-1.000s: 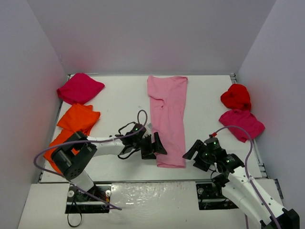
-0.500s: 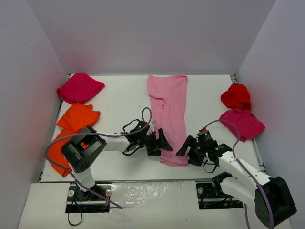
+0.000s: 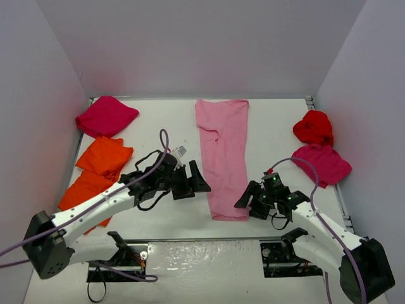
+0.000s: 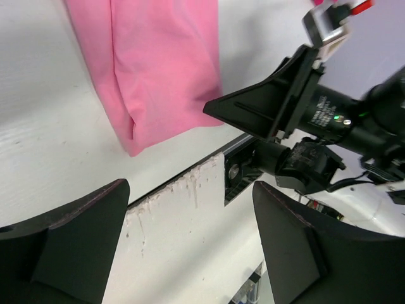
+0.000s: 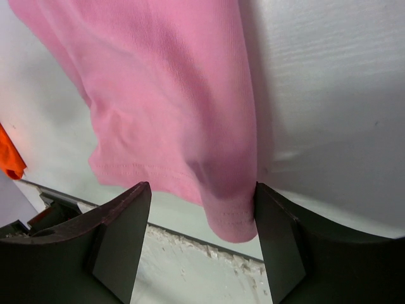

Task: Fold and stack the t-shirts
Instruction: Fold the tshirt

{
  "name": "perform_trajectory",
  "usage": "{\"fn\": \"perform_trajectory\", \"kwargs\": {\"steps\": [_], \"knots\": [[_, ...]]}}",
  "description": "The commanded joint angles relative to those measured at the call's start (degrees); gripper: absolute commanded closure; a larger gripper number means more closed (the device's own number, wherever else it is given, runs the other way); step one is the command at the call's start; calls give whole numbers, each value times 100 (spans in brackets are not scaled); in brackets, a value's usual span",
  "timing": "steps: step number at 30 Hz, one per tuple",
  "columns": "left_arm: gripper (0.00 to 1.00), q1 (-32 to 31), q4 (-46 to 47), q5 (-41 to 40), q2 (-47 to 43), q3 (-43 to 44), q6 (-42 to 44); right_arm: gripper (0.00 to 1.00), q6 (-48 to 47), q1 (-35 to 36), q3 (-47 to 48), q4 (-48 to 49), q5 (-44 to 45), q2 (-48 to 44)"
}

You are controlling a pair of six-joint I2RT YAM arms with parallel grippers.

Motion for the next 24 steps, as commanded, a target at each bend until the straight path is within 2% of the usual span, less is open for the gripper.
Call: {"fn": "perform_trajectory", "kwargs": {"steps": [1,7,14,24], "knots": [[24,207,-1228,-578,-899,302,114,38,-27,70,106,-533,-69,-355],[24,261,-1254,-623,-1281,-14,-54,37,-18,90,111,-743,-131,-523],[24,265,-801,-374,-882,-223,-228,37,-357,96,590,-936,6,-23],[27,219,1329,219,-494,-1413,-1651,37,-531,105,810,-931,94,352]]}}
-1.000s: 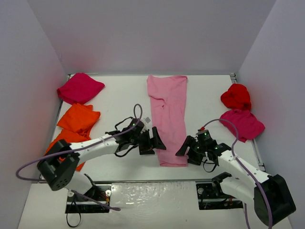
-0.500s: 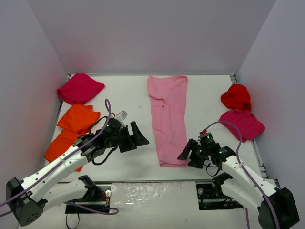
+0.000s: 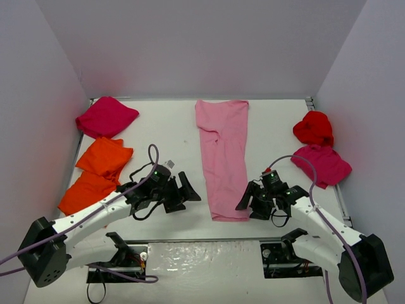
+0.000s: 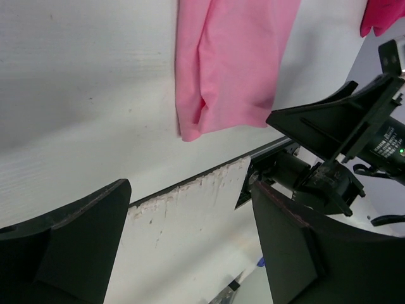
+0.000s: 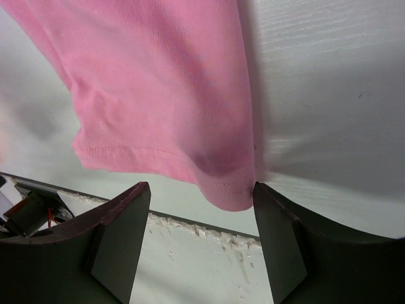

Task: Fold and stack the t-shirts
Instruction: Fold the tshirt

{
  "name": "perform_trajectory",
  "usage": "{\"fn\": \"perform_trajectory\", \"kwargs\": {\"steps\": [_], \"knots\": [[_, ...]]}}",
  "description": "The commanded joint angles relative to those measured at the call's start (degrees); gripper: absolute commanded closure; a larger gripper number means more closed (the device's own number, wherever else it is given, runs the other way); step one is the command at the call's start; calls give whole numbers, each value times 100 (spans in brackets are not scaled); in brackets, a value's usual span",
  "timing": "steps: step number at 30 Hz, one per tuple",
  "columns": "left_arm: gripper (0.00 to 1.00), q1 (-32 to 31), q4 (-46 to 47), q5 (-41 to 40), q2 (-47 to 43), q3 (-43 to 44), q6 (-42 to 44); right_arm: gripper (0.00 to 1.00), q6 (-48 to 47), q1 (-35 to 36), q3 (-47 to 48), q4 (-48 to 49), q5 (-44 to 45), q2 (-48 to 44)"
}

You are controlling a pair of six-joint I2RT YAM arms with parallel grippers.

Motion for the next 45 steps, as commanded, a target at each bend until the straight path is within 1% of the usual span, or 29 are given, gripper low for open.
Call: {"fn": "perform_trajectory", "kwargs": {"steps": [1,3,5,7,8,11,13,16,19,26,30,32,35,39,42,43,45], "knots": [[27,-48,1436,265,-22,-309,-886,37,-157,54,296,-79,38,116],[27,-83,1888,212,-71,-613,-1175,37,-171,54,301,-79,18,150],[27,-126,2542,131,-35,-828,-1493,37,-173,54,293,-71,-10,170],[27,-220,3093,41,115,-1087,-1596,36,-195,54,306,-62,-23,192],[27,-298,3184,11,290,-1105,-1598,36,-199,54,314,-62,-41,209],[27,-512,3536,76,897,-1067,-1635,36,-187,54,319,-57,-96,208],[27,-663,3969,200,1325,-1056,-1858,36,-171,54,319,-67,-118,180],[28,-854,4627,139,1953,-1022,-2080,36,-108,61,297,-68,-133,75],[28,-980,4859,300,2541,-680,-2008,36,-43,63,240,-62,-134,-29],[29,-1219,6532,437,3772,-594,-2639,36,1,63,143,-71,-194,-117],[32,-1414,7566,452,4240,-713,-3063,36,-15,63,127,-71,-176,-118],[32,-1449,7725,418,4262,-765,-3161,36,-33,63,135,-62,-159,-92],[32,-1474,7506,377,4019,-822,-3119,36,-65,63,158,-62,-142,-28],[32,-1474,6587,389,3392,-699,-2769,35,-85,63,152,-71,-158,-13],[32,-1465,5447,426,2897,-504,-2452,35,-94,63,161,-71,-151,4],[32,-1456,5095,392,2552,-315,-2169,35,-94,63,170,-71,-159,21],[31,-1415,3602,293,2098,-14,-1757,35,-118,70,211,-71,-175,78]]}}
